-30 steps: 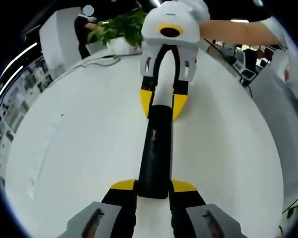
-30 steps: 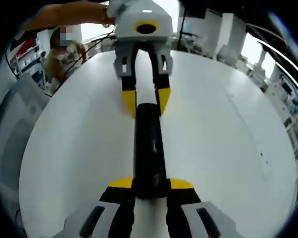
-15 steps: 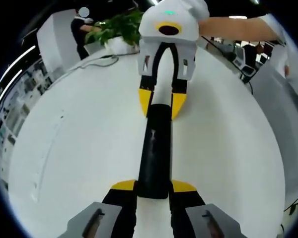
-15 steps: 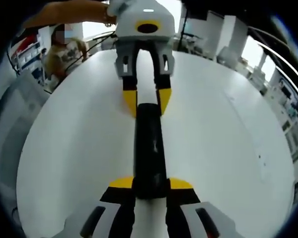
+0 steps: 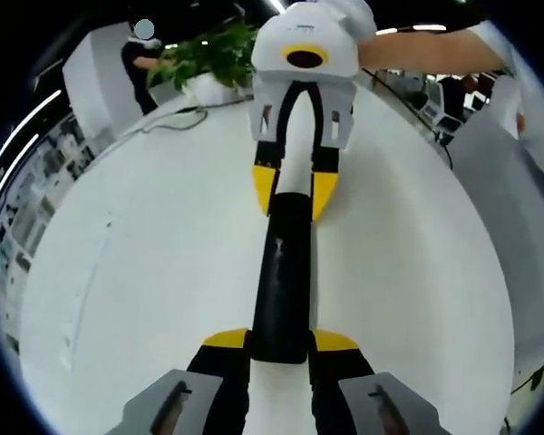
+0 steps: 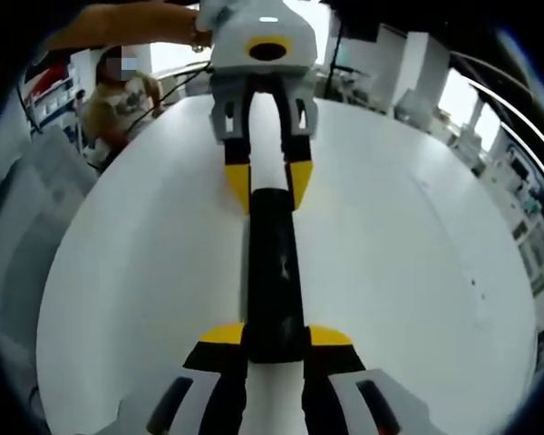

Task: Press the specified remote control buttons in sequence, fully releasing each button before pressing the next.

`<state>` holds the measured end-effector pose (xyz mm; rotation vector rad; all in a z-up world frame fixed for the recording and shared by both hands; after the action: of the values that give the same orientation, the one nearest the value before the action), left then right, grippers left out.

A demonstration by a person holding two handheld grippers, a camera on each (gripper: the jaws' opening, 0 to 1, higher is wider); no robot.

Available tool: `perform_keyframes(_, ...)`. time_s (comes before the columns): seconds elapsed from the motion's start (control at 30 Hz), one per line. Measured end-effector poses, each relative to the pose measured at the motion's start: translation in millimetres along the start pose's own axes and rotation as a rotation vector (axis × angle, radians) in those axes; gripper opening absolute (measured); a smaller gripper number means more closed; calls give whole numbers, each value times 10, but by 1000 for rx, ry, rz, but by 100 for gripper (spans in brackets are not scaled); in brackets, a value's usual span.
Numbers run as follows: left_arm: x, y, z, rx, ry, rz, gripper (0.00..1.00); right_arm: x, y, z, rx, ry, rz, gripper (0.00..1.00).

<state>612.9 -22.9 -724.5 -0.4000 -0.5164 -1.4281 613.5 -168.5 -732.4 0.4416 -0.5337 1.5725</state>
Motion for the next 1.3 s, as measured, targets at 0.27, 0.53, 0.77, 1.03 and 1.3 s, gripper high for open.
perform_keyframes(0.27, 37, -212, 75, 11, -9, -1, 23, 49, 205, 111, -1, 7, 14, 19)
perform_keyframes(0.53, 65, -528, 135, 18, -26, 5, 23, 67, 505, 190, -3, 1, 13, 19)
perform_keyframes(0.77, 108, -833, 156, 16, -29, 2, 23, 57, 770, 202, -5, -4, -5, 19)
perform_keyframes(1.03, 107, -1113, 134, 7, -12, 17, 23, 43, 1030, 197, 6, -2, -9, 19)
perform_keyframes(1.3, 96, -1340, 130, -7, -6, 29, 23, 44, 1255, 204, 10, -6, -18, 19)
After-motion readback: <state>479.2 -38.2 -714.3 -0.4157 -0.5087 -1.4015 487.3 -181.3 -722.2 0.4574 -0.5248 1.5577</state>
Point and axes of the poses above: the point that each gripper's makers call its tool centre point, and the gripper's own axes: z roughly backward along the fingers, y roughly to its left, x roughly out of its top, the point moved 5 cm from there along z, roughly backward along the fingers, and after that the axes turned 1 degree about z, right-handed, at the moved point
